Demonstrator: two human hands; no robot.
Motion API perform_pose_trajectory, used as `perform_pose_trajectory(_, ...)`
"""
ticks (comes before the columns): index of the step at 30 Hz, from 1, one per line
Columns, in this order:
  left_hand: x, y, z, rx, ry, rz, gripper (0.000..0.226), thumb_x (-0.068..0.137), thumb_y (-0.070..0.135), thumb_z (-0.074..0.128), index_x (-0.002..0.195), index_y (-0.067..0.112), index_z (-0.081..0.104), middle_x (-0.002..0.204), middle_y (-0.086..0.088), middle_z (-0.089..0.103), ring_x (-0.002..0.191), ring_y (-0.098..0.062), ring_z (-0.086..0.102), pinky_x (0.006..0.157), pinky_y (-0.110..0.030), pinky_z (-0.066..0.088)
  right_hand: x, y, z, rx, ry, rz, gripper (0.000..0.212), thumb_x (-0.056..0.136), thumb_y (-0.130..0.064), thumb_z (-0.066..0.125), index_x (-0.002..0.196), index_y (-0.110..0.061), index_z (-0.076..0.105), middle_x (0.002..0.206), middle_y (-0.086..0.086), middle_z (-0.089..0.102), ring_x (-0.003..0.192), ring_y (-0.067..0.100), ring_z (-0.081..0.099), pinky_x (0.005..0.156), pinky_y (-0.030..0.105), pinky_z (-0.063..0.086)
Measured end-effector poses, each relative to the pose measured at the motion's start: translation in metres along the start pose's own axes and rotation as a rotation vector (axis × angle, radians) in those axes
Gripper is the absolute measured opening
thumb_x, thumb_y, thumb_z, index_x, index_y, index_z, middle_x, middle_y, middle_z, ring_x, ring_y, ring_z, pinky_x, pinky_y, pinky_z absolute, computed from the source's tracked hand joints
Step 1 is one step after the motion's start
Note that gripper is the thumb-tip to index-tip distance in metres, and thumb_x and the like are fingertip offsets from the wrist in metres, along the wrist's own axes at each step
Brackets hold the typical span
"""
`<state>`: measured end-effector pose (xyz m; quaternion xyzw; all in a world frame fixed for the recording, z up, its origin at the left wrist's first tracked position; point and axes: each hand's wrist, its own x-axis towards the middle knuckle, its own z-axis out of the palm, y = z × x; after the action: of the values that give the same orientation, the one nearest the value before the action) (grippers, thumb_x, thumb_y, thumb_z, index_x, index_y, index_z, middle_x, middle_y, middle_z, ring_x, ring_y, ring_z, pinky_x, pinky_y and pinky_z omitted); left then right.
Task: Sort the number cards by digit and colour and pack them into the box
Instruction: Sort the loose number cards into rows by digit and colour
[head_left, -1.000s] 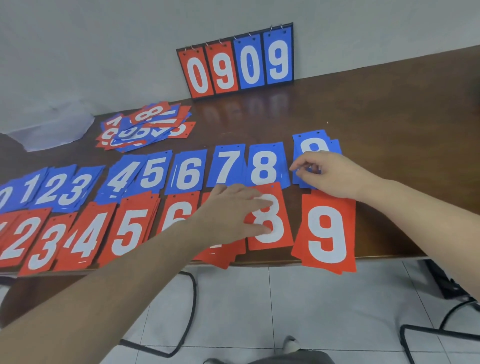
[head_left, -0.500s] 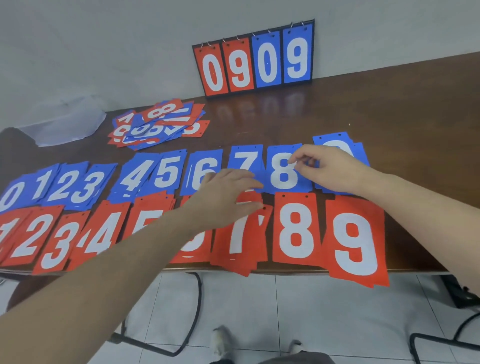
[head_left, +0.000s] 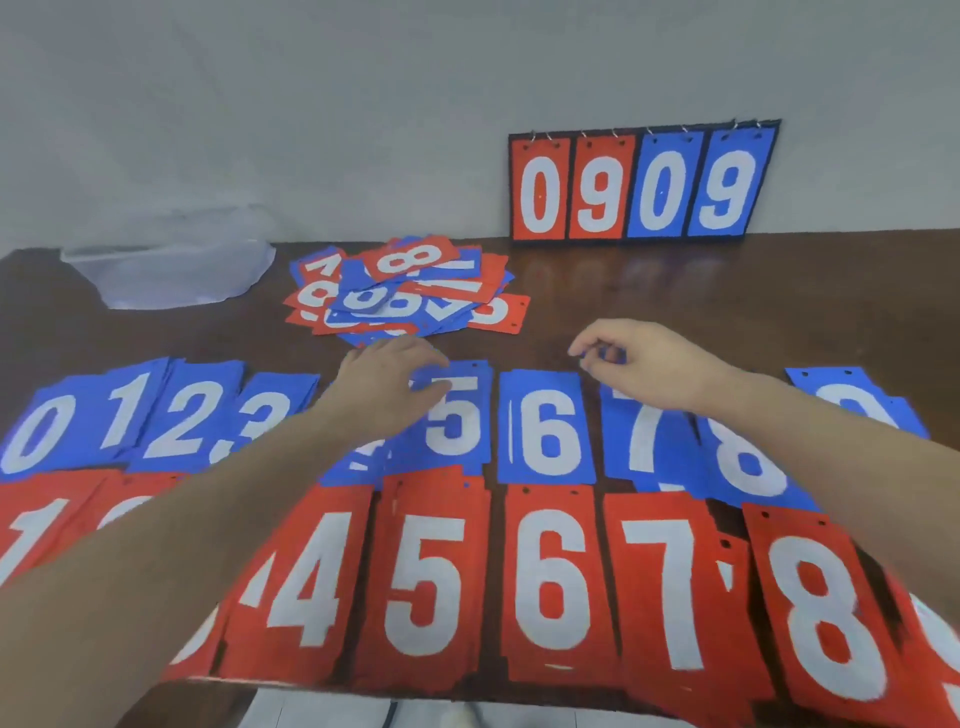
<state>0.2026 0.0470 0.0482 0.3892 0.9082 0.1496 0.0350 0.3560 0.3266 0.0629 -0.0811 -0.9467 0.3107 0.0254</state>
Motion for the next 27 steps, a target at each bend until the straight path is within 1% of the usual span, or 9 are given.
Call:
perform_pose_trajectory(7,0.04,-0.096,-0.013,-0.06,0.047,-0.007,0.032,0.098,0.039,0.059,0.127,0.027,0.062,0.133,0.005,0.058,0.126,-0.021,0.052,0.105,-0.048,0.043,0.082,-0.048,0.027,-0.113,-0.021,0.073,0.013,0.1,-0.025,0.059,0.109,-0.035,0.06,0.1,-0.016,0.057,0.09,0.004,0.057,0.074,0.017,0.046)
perform_pose_trajectory(9,0.052,-0.116,-0.016,-0.074,0.036,-0.015,0.033,0.098,0.039,0.059,0.128,0.027,0.061,0.135,0.004,0.058,0.128,-0.021,0.05,0.107,-0.049,0.042,0.101,-0.054,0.037,-0.142,-0.002,0.082,0.018,0.099,-0.025,0.061,0.114,-0.034,0.062,0.111,-0.011,0.059,0.096,0.006,0.056,0.081,0.019,0.046)
perform_pose_trajectory(12,0.074,-0.144,-0.017,-0.088,0.048,-0.016,0.034,0.098,0.038,0.059,0.129,0.026,0.061,0.138,0.005,0.057,0.131,-0.02,0.048,0.109,-0.048,0.041,0.126,-0.06,0.05,-0.189,0.019,0.135,0.027,0.099,-0.026,0.061,0.125,-0.032,0.061,0.129,-0.007,0.057,0.119,0.012,0.05,0.101,0.03,0.046)
perform_pose_trajectory(14,0.088,-0.157,-0.017,-0.099,0.079,-0.005,0.034,0.098,0.036,0.06,0.13,0.025,0.061,0.139,0.004,0.057,0.131,-0.02,0.049,0.109,-0.046,0.041,0.14,-0.065,0.058,-0.216,0.032,0.163,0.033,0.099,-0.028,0.061,0.131,-0.03,0.058,0.138,-0.004,0.054,0.13,0.016,0.046,0.108,0.035,0.043)
perform_pose_trajectory(17,0.107,-0.172,-0.012,-0.096,0.123,0.033,0.035,0.098,0.034,0.06,0.131,0.022,0.061,0.143,0.0,0.054,0.135,-0.021,0.046,0.112,-0.042,0.035,0.161,-0.068,0.07,-0.251,0.044,0.19,0.044,0.099,-0.03,0.06,0.142,-0.028,0.052,0.148,-0.002,0.049,0.137,0.02,0.04,0.113,0.039,0.039)
perform_pose_trajectory(19,0.117,-0.183,-0.009,-0.126,0.141,0.026,0.037,0.099,0.039,0.059,0.133,0.025,0.059,0.15,-0.001,0.048,0.141,-0.021,0.04,0.117,-0.046,0.029,0.174,-0.067,0.079,-0.283,0.049,0.178,0.046,0.099,-0.032,0.058,0.144,-0.027,0.05,0.151,-0.003,0.047,0.14,0.021,0.038,0.115,0.041,0.037)
perform_pose_trajectory(21,0.126,-0.196,-0.008,-0.166,0.152,-0.012,0.039,0.099,0.043,0.056,0.134,0.026,0.058,0.151,0.001,0.047,0.142,-0.02,0.038,0.117,-0.048,0.026,0.185,-0.066,0.087,-0.304,0.062,0.163,0.046,0.1,-0.034,0.055,0.145,-0.026,0.049,0.153,-0.003,0.045,0.141,0.022,0.036,0.116,0.043,0.036)
perform_pose_trajectory(24,0.134,-0.213,-0.011,-0.106,0.082,-0.085,0.049,0.102,0.05,0.046,0.145,0.027,0.048,0.156,0.004,0.042,0.146,-0.017,0.032,0.12,-0.046,0.018,0.203,-0.065,0.098,-0.33,0.062,0.184,0.051,0.103,-0.041,0.049,0.151,-0.027,0.043,0.159,-0.004,0.038,0.147,0.021,0.03,0.119,0.045,0.031)
perform_pose_trajectory(27,0.135,-0.221,-0.006,0.009,0.01,-0.044,0.054,0.102,0.056,0.036,0.152,0.034,0.037,0.162,0.007,0.031,0.151,-0.015,0.021,0.123,-0.044,0.01,0.212,-0.061,0.109,-0.416,0.007,0.239,0.056,0.106,-0.049,0.035,0.157,-0.029,0.031,0.167,-0.005,0.021,0.154,0.02,0.015,0.125,0.045,0.016)
